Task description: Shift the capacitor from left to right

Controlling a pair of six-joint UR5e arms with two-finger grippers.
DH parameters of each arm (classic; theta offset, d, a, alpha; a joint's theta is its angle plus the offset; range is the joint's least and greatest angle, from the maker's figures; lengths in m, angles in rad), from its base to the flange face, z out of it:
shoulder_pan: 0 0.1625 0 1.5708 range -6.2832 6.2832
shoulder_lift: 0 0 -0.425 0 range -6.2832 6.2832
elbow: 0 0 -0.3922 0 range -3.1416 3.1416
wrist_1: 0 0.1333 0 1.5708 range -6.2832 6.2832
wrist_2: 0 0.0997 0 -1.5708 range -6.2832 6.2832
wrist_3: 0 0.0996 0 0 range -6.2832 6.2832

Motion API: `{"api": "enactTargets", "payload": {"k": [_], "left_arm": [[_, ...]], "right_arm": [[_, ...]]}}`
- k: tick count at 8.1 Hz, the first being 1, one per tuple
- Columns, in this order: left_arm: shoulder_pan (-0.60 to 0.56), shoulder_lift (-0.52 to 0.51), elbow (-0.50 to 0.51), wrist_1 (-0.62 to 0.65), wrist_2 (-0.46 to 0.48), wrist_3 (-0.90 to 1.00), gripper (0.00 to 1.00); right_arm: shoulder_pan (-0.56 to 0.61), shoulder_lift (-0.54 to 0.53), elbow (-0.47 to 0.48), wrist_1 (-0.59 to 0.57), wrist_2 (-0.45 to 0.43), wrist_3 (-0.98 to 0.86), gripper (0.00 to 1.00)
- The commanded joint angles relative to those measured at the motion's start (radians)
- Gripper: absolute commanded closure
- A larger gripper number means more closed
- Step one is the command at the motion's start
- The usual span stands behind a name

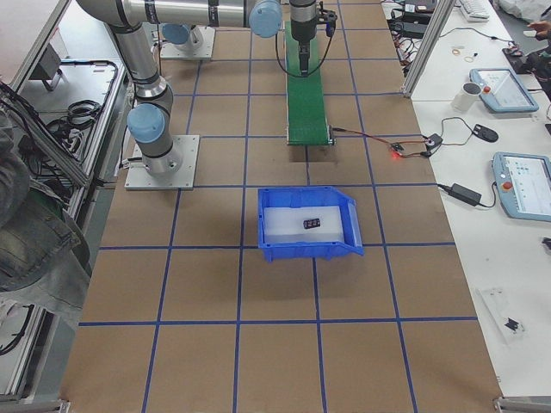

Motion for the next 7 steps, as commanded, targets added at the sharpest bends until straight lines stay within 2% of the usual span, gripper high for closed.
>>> {"api": "enactTargets", "payload": {"k": [1, 7], "left_arm": [[0.000, -0.005, -0.002, 0.002, -0.003, 0.000, 0.00], [0.000, -0.019, -0.003, 0.003, -0.008, -0.029, 0.00]], "right_arm": [[0.017, 0.002, 0.008, 0.002, -0.001, 0.018, 0.00], [0.017, 0.003, 0.006, -0.001, -0.007, 0.004, 0.00]]}}
